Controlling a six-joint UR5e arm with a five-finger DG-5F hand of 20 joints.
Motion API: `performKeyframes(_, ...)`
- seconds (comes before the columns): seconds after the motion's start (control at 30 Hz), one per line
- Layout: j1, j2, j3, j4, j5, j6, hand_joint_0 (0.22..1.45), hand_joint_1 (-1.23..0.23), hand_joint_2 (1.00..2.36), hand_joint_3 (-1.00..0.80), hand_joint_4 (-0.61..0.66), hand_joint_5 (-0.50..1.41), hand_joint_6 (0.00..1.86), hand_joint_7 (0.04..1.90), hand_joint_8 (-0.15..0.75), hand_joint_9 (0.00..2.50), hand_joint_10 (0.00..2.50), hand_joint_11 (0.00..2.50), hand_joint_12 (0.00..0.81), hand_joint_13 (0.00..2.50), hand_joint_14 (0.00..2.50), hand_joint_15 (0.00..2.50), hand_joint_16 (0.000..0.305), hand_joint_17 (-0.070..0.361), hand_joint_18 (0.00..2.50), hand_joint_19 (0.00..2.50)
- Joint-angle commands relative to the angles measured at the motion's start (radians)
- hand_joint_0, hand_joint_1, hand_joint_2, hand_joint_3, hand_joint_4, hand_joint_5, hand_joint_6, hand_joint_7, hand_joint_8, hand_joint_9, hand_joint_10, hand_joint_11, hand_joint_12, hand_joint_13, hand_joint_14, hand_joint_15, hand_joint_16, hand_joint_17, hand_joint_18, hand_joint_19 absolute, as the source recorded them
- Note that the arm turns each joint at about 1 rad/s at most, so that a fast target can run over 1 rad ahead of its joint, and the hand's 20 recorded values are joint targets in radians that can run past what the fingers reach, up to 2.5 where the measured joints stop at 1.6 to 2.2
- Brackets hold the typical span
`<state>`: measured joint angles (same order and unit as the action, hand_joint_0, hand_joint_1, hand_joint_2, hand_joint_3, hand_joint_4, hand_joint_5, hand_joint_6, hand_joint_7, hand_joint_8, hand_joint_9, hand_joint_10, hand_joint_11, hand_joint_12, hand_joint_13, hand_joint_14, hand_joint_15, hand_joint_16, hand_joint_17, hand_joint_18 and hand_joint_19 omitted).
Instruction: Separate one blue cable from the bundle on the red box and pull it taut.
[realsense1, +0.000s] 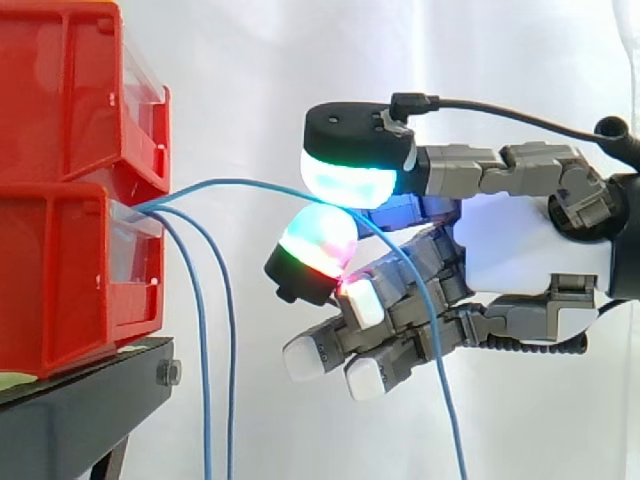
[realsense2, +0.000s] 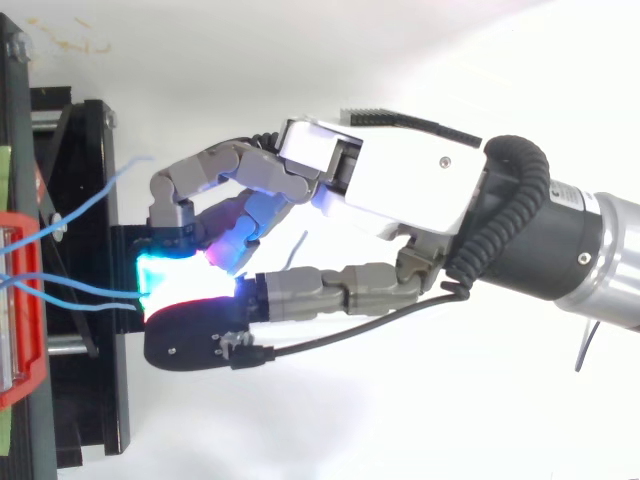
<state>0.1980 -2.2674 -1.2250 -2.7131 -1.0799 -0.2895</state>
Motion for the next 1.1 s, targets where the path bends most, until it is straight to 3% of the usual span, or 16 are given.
performKeyframes(0.0,0.000,0.000,0.012,-0.019,0.000,0.000,0.56,-0.71,1.01,0.02,0.16,-0.09,0.80,1.29,0.427,1.16,0.02,0.71,0.476,0.82,0.01,0.34,0.062,0.140,0.91,0.39)
performKeyframes(0.33,0.000,0.014,0.019,-0.074,0.000,-0.005,0.57,-0.76,1.00,0.08,0.13,-0.10,0.85,1.30,0.417,1.13,0.01,0.72,0.477,0.80,0.01,0.33,0.063,0.142,0.92,0.37)
performKeyframes(0.63,0.006,0.035,0.019,-0.162,0.000,-0.028,0.59,-0.80,1.00,0.11,0.07,-0.11,0.89,1.30,0.417,1.13,0.01,0.71,0.471,0.81,0.01,0.34,0.062,0.140,0.93,0.37)
performKeyframes(1.07,0.001,0.035,0.019,-0.165,0.000,-0.030,0.64,-0.82,1.02,0.01,0.05,-0.15,0.91,1.28,0.371,1.04,0.02,0.74,0.423,0.73,0.01,0.34,0.051,0.115,0.79,0.41)
